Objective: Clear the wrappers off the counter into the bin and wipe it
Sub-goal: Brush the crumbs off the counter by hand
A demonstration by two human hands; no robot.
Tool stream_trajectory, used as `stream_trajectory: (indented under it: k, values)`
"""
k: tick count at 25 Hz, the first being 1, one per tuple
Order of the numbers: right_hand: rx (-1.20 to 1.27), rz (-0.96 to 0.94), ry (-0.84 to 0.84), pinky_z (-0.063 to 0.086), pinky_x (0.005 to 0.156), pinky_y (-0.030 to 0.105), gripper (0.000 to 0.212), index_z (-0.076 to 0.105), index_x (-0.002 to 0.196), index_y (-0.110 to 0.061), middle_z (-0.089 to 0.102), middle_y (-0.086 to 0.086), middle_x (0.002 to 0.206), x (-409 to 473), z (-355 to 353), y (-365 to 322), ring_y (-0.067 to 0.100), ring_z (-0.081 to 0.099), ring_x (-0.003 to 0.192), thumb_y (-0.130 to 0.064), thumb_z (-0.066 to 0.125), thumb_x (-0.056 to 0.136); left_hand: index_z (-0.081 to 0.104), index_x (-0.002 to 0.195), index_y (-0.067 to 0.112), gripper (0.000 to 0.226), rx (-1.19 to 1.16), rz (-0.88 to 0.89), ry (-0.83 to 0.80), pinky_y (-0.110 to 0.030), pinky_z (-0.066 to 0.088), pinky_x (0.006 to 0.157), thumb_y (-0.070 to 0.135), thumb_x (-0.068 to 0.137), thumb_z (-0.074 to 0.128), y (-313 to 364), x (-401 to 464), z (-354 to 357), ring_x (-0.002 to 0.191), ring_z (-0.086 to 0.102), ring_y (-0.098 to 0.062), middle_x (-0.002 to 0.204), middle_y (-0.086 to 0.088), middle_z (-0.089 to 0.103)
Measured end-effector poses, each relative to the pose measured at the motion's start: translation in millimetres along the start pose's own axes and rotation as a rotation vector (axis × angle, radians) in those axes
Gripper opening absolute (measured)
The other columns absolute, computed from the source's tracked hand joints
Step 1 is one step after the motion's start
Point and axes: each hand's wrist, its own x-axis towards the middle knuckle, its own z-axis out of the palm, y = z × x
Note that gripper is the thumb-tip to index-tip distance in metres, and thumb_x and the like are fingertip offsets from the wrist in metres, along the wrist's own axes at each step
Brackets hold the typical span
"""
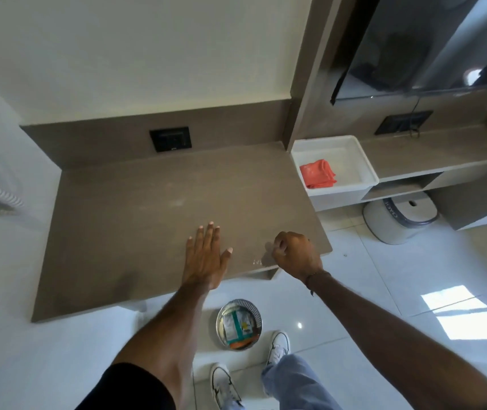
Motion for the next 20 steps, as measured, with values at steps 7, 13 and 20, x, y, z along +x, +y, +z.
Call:
stream_trajectory:
  k: [7, 13, 20]
  values:
    - [-0.179, 0.041, 0.134, 0.048, 0.093, 0.044, 0.063, 0.049, 0.133, -0.023, 0.067, 0.006, 0.123, 84.7, -58.4, 50.2, 0.028, 0.064, 0.108, -0.062, 0.045, 0.083, -0.004, 0.161, 0.020, 0.076, -0.032, 0.073, 0.054, -0.051, -0.002, 0.129, 0.062, 0.100, 0.008, 84.0, 97.9, -29.8, 0.160, -0.009, -0.024, 0.172, -0.001, -0.009]
    - [-0.103, 0.183, 0.007, 0.046, 0.099, 0.047, 0.071, 0.036, 0.146, -0.016, 0.057, 0.010, 0.139, 194.4, -84.2, 140.1, 0.034, 0.058, 0.121, -0.053, 0.053, 0.087, 0.012, 0.162, 0.018, 0.068, -0.067, 0.132, 0.055, -0.055, 0.009, 0.129, 0.052, 0.104, 0.024, 185.7, 223.7, -1.4, 0.160, 0.007, -0.023, 0.173, -0.001, 0.009]
    - [0.237, 0.433, -0.107, 0.049, 0.086, 0.039, 0.063, 0.040, 0.138, -0.010, 0.061, 0.018, 0.127, 297.7, -65.1, 229.1, 0.039, 0.061, 0.112, -0.043, 0.060, 0.088, 0.026, 0.157, 0.011, 0.069, 0.158, 0.256, -0.019, -0.054, 0.010, 0.130, 0.043, 0.100, 0.049, 264.3, 349.0, 25.6, 0.158, 0.018, -0.034, 0.161, -0.012, 0.041]
